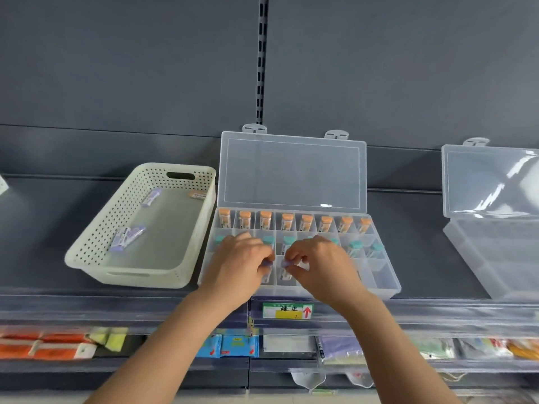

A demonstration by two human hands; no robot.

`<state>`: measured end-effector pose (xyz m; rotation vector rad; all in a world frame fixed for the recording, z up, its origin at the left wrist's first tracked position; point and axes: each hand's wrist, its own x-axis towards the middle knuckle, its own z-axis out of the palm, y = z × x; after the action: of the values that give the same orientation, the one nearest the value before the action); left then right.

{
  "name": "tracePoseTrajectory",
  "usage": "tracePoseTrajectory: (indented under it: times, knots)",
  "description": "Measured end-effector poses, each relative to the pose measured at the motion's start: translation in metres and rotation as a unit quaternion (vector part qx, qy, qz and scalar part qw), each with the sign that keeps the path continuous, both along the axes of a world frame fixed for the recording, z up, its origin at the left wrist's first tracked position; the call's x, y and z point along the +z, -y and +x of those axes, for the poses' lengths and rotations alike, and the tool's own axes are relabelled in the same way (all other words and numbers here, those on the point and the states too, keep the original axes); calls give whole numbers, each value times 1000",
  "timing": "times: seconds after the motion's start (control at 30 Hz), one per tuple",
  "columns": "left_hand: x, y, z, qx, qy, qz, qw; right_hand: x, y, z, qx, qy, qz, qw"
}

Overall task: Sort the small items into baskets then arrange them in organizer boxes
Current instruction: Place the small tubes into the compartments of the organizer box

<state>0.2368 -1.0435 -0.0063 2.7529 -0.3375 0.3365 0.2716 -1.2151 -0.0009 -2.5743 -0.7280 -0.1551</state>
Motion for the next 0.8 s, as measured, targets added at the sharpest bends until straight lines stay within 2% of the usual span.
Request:
tracePoseTrajectory:
  times: [0.47,0.8]
  knots:
    - [-11,-3,-1,8,-6,17,1000,-9,2,2,8,-14,-50,999]
    - [6,-21,1,8,15,-42,999,9,-15,8,32,-6,-22,999]
